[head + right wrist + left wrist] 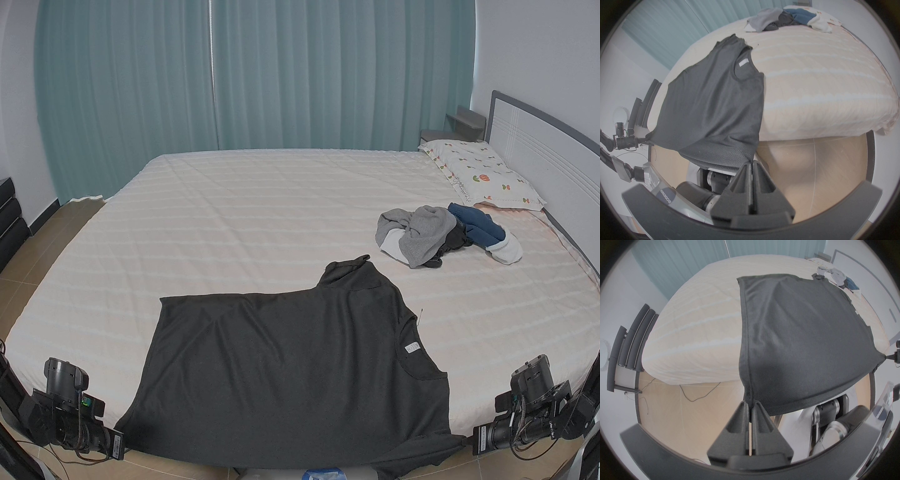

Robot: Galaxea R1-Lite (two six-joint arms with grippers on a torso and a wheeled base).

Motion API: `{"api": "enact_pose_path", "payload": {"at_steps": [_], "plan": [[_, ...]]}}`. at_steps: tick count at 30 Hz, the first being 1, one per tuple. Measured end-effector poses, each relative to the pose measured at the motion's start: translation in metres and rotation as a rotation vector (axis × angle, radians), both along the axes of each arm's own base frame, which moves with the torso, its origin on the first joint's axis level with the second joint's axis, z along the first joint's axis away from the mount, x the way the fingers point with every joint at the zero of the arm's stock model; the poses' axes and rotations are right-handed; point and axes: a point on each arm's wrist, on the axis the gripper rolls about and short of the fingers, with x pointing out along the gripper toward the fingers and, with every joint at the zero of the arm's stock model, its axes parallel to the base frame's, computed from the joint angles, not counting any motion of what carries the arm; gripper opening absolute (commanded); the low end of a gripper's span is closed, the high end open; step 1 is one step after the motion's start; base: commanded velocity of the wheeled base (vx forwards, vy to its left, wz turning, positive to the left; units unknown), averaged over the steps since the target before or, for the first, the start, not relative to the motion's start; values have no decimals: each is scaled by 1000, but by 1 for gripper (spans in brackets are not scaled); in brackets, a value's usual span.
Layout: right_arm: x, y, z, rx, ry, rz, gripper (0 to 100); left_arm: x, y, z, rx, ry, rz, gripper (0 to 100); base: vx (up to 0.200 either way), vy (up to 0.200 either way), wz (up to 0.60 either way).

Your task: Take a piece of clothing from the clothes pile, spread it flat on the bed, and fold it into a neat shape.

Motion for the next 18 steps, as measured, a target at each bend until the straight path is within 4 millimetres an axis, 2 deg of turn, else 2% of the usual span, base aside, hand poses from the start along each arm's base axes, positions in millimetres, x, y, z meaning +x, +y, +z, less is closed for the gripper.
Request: {"api": "enact_pose_path", "payload": {"at_steps": [8,18], "plan": [[13,3,12,56,-142,-23,0,26,0,11,-131,-170,166,0,0,0,0],[51,11,32,131,-289,-85,0,64,-3,27,-268,-358,304,0,0,0,0]]}}
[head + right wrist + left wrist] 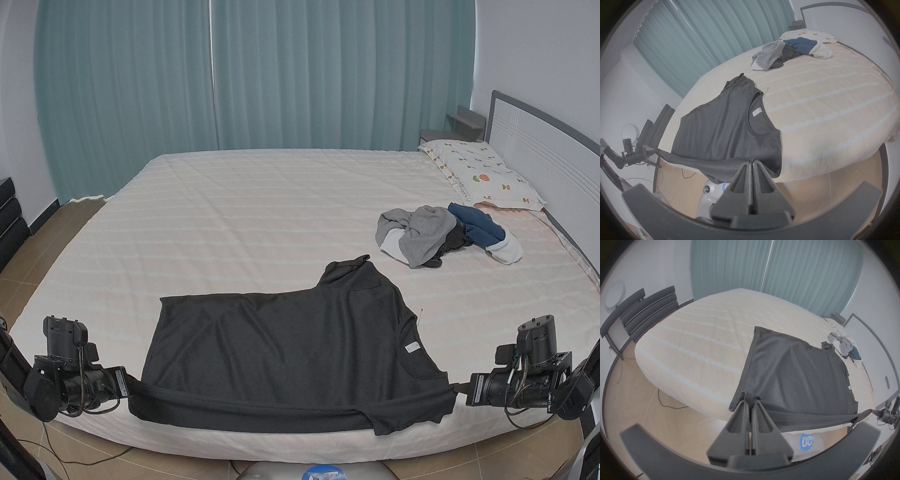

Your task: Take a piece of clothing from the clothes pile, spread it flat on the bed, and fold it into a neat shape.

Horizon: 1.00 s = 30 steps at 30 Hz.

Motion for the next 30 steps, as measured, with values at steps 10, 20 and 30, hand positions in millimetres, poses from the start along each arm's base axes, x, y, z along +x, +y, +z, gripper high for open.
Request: {"api": "enact_pose_path", "payload": {"at_steps": [10,20,30], "plan": [[27,-1,-1,31,-24,-46,0,22,-5,-6,-45,1,25,0,0,0,0],[46,2,-4,90,-14,-75,0,39,-5,-4,-95,-71,90,0,0,0,0],[29,-1,6,102,-27,-64,0,24,-4,2,-78,-78,82,0,0,0,0]]}}
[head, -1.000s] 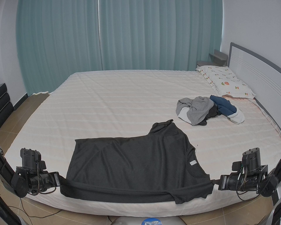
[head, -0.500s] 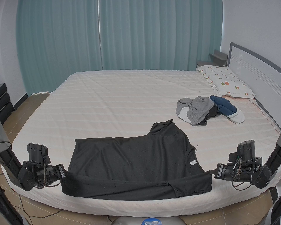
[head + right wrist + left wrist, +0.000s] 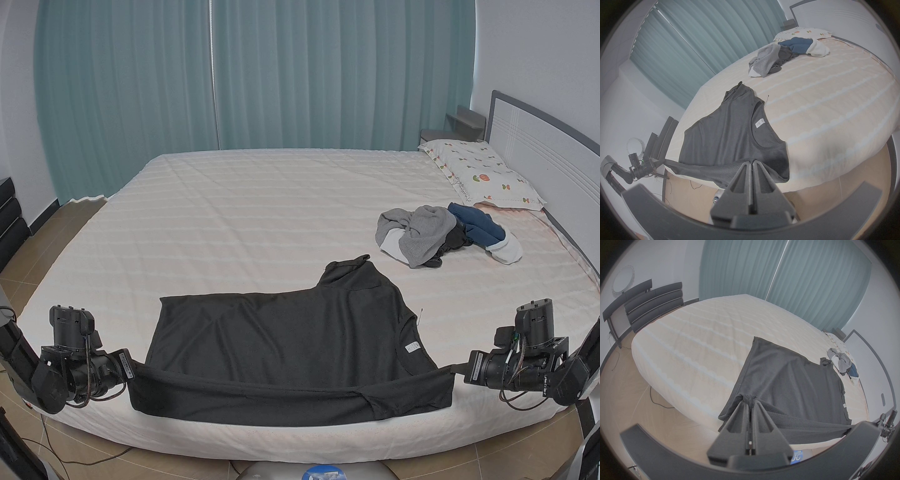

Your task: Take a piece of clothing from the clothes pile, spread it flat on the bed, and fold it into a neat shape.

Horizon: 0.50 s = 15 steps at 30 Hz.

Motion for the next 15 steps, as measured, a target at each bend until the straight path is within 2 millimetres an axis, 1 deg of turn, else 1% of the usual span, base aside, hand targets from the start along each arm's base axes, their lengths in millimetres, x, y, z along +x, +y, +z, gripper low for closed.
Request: {"api": "enact_pose_path", "payload": {"at_steps": [3,6,11,15], "plan": [[-8,-1,4,6,-9,8,0,-5,0,1,9,4,-7,0,0,0,0],[-11,-1,7,9,-19,10,0,-8,0,1,11,8,-8,0,0,0,0],[-9,-1,9,13,-31,12,0,-7,0,0,10,5,-9,0,0,0,0],[-2,1,8,13,-33,11,0,-1,0,-4,7,12,-6,0,0,0,0]]}}
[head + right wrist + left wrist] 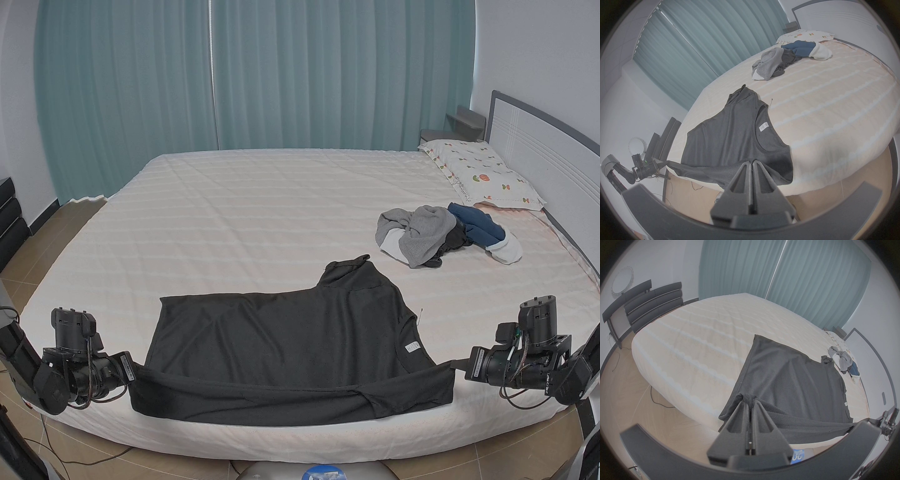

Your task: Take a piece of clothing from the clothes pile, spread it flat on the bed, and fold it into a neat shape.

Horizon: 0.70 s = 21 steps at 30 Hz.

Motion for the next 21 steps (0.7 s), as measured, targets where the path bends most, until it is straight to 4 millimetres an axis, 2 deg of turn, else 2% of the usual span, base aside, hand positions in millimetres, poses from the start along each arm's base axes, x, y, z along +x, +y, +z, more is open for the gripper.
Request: {"api": "enact_pose_path", "payload": {"at_steps": [13,21], "plan": [[44,8,-14,37,15,-37,0,33,-1,-20,-61,29,54,0,0,0,0],[60,11,-29,64,56,-65,0,55,-3,-34,-117,43,95,0,0,0,0]]}}
